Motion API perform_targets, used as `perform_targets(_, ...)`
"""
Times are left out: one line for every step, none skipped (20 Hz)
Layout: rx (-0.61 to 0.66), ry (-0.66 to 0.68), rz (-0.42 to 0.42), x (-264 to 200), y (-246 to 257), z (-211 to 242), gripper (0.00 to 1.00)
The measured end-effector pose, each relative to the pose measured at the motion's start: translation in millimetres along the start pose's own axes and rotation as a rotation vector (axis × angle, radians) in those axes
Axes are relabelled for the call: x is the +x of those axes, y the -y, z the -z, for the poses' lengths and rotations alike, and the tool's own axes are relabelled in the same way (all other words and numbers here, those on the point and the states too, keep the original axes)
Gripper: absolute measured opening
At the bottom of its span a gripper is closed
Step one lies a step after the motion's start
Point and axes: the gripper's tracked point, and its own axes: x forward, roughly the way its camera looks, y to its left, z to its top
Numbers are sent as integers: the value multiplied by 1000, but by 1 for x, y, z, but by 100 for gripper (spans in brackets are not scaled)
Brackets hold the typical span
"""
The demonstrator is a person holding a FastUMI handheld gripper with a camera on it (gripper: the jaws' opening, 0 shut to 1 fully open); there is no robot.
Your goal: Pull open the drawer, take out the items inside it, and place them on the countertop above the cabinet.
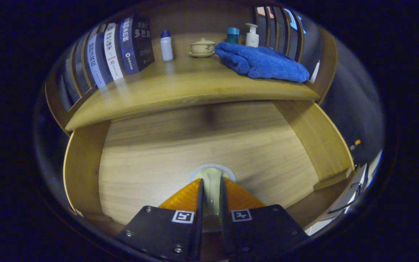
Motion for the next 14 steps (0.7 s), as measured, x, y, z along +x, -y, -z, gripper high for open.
perform_targets(13, 34, -9, -7, -3, -9, 23)
perform_targets(22, 66, -13, -17, -5, -19, 23)
perform_targets(23, 93, -9, -26, -2, -29, 23)
perform_targets(18, 118, 2, -35, -1, -39, 23)
perform_targets(10, 142, 8, -43, -2, -48, 23)
perform_targets(11, 148, 14, -48, -2, -54, 23)
perform_targets(23, 130, 24, -49, -1, -52, 23)
perform_targets(35, 104, 27, -48, -2, -47, 23)
perform_targets(47, 78, 30, -43, -1, -42, 23)
perform_targets(44, 45, 45, -38, 2, -36, 23)
perform_targets(23, 24, 44, -37, 2, -29, 23)
perform_targets(3, -1, 61, -34, 5, -26, 35)
perform_targets(-11, -12, 73, -30, 6, -23, 47)
perform_targets(-8, -28, 72, -24, 5, -18, 58)
